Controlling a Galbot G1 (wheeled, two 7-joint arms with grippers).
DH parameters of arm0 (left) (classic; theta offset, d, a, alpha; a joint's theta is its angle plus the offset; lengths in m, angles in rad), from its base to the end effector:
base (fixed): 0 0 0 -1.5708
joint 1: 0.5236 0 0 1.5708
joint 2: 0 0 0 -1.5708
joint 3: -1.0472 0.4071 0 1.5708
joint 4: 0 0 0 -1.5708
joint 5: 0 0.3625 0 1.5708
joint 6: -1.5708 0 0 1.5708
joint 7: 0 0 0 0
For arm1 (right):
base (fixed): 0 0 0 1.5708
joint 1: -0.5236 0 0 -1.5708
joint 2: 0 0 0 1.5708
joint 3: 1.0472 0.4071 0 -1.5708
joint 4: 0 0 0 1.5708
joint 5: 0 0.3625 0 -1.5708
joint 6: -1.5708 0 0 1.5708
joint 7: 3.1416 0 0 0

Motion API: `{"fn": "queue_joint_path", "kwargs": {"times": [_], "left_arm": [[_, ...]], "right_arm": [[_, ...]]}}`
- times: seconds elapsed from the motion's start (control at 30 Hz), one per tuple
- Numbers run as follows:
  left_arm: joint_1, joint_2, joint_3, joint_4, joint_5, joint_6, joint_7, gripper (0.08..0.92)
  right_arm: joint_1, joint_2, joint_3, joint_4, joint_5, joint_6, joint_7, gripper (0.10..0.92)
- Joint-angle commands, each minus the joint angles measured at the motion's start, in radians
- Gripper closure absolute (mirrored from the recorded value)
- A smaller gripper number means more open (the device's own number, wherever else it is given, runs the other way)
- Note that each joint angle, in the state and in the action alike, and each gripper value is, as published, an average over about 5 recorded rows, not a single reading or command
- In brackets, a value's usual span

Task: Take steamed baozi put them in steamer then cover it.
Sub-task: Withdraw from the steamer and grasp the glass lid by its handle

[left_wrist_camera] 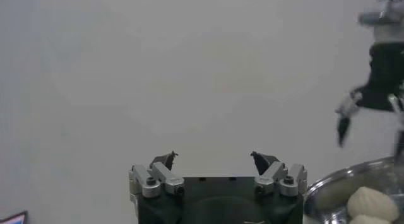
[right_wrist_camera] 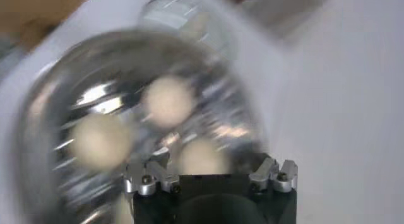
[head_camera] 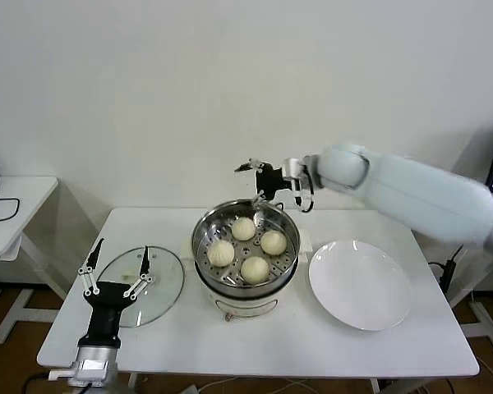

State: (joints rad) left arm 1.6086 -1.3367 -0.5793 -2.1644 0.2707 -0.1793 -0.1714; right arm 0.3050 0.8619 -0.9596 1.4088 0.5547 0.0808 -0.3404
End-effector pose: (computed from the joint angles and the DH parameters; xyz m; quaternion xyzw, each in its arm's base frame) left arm 0.1502 0.0637 -0.3247 -0.0231 0.9638 0.2311 0.1314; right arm 0.5783 -0.0326 -0.0964 -0.4805 0.7719 -0.4095 0.0740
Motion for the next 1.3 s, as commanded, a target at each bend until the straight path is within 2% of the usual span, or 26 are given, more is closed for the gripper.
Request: {"fn": "queue_joint_path", "kwargs": {"times": [0.03,0.23,0.53,0.87,1.03,1.3], "left_arm": [[-0.086,0.021,-0.009,0.107,0.232,0.008,-0.007,0.177],[-0.11,0.035,-0.03,0.217,0.403,-0.04,-0.01,0.177],[-0.114,0.078,-0.077,0.396,0.784,-0.104,-0.045,0.177],[-0.16,0.099,-0.102,0.597,1.049,-0.13,-0.112,0.177],[-0.228,0.095,-0.097,0.694,1.126,-0.125,-0.148,0.177],[-0.29,0.095,-0.078,0.759,1.138,-0.095,-0.166,0.177]], "right_arm": [[-0.873,-0.105,0.889,0.111,-0.001,0.283,0.671,0.203],[-1.206,0.093,1.226,0.101,-0.095,0.334,0.618,0.203],[-1.425,0.297,1.451,0.104,-0.164,0.378,0.572,0.203],[-1.521,0.343,1.48,0.149,-0.174,0.373,0.536,0.203],[-1.538,0.358,1.467,0.164,-0.184,0.365,0.527,0.203],[-1.539,0.391,1.45,0.16,-0.216,0.361,0.521,0.203]]}}
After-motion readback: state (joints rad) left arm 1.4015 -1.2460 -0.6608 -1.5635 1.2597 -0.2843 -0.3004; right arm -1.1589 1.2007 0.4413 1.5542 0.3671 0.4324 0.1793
